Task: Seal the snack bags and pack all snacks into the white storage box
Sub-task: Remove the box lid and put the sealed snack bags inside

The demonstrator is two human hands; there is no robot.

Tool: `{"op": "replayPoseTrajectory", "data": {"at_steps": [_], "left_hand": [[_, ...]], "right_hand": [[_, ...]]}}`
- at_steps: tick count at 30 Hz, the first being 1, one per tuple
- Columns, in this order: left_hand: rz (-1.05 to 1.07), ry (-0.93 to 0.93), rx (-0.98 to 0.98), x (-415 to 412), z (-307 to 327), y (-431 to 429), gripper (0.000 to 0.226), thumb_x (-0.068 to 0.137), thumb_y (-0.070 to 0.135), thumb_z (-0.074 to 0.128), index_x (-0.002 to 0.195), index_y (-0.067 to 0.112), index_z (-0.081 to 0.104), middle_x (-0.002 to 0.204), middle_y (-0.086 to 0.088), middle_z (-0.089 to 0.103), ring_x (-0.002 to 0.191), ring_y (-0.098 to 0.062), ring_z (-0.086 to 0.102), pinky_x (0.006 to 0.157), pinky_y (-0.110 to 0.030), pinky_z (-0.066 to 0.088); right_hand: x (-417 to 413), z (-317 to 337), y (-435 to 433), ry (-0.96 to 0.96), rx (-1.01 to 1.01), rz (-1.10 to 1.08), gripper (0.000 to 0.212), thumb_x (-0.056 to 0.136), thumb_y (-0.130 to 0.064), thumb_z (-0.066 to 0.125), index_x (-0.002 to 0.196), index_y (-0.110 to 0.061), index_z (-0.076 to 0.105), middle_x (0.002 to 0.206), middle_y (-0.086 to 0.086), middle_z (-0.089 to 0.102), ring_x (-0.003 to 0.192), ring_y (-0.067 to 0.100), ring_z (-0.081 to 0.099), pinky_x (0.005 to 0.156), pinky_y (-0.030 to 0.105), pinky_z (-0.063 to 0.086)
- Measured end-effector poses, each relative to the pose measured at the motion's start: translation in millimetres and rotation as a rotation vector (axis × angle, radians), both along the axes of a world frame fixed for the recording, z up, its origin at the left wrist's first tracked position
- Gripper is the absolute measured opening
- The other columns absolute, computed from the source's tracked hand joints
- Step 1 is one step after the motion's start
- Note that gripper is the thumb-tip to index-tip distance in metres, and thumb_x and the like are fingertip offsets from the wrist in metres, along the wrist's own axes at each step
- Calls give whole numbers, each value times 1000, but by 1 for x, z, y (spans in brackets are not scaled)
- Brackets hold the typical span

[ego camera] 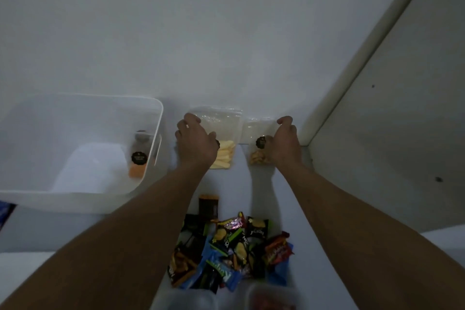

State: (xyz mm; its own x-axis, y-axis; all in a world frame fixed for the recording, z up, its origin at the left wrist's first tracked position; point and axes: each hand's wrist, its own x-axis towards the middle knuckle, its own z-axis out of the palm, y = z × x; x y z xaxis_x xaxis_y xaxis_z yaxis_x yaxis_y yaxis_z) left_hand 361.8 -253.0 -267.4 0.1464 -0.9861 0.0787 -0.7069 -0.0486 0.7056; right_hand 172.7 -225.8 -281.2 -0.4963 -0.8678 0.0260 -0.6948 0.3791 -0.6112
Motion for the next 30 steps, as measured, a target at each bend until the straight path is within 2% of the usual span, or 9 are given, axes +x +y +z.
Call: {"op": "replayPoseTrajectory", "data": {"at_steps": [8, 14, 17, 18, 20, 22, 24, 27, 30], "left_hand": [[122, 140, -40, -5, -5, -19, 50, 83, 14, 73, 115, 14, 35, 117, -16, 61, 109, -35, 58, 84, -42, 46], [-5, 72, -82, -1, 5, -15, 40, 86, -2, 62, 118, 18, 48, 95, -9, 56, 73, -14, 54, 59, -19, 32], [-143, 38, -120, 4, 18, -9, 30, 87, -7, 54, 107, 14, 62, 87, -3, 48, 69, -11, 52, 56, -11, 36], [-172, 29, -129, 7, 24, -7, 27, 87, -6, 54, 101, 14, 64, 88, -3, 53, 74, -15, 56, 58, -11, 37], [-200, 10, -122, 12, 35, -6, 20, 88, 1, 53, 91, 18, 62, 91, -3, 65, 83, -23, 61, 69, -27, 45], [-231, 70, -95, 19, 52, -5, 25, 83, 0, 50, 84, 23, 56, 84, -1, 69, 79, -25, 63, 69, -33, 49], [-272, 76, -92, 28, 72, -4, 36, 79, -4, 48, 90, 29, 56, 81, 1, 69, 77, -23, 64, 68, -33, 51], [-357, 20, -126, 45, 108, -3, 49, 81, -3, 47, 109, 36, 59, 89, 3, 68, 81, -22, 63, 72, -32, 51], [-386, 6, -205, 67, 145, -4, 39, 90, 6, 46, 111, 32, 65, 107, 4, 70, 95, -20, 63, 80, -32, 51]], "right_hand": [[-11, -14, -10, -9, -117, -25, 33, 90, -8, 56, 108, -22, 32, 98, 5, 56, 81, 25, 59, 65, 38, 49], [-22, -6, 6, 77, -25, 192, 58, 92, -5, 54, 138, -35, 37, 97, 4, 57, 81, 18, 57, 67, 28, 41], [-27, 3, 14, 205, 27, 308, 42, 98, -11, 50, 135, -29, 51, 109, 7, 54, 89, 20, 57, 70, 25, 38], [-26, 9, 17, 228, 31, 315, 37, 98, -14, 49, 132, -27, 54, 110, 8, 55, 93, 23, 58, 70, 26, 38], [-23, 24, 24, 220, 21, 312, 32, 95, -19, 56, 126, -23, 55, 109, 8, 57, 96, 28, 59, 70, 30, 44], [-18, 43, 30, 205, 9, 311, 36, 86, -25, 67, 119, -22, 52, 103, 5, 59, 91, 26, 59, 69, 32, 47], [-11, 64, 35, 215, 15, 303, 39, 82, -25, 69, 116, -23, 49, 99, 3, 62, 85, 26, 59, 64, 30, 45], [1, 100, 42, 270, -24, 264, 32, 89, -13, 51, 118, -26, 53, 98, 6, 67, 84, 28, 61, 65, 29, 43], [19, 135, 49, 347, -107, 242, 23, 96, -17, 46, 113, -23, 60, 100, 7, 73, 94, 31, 65, 71, 33, 50]]}}
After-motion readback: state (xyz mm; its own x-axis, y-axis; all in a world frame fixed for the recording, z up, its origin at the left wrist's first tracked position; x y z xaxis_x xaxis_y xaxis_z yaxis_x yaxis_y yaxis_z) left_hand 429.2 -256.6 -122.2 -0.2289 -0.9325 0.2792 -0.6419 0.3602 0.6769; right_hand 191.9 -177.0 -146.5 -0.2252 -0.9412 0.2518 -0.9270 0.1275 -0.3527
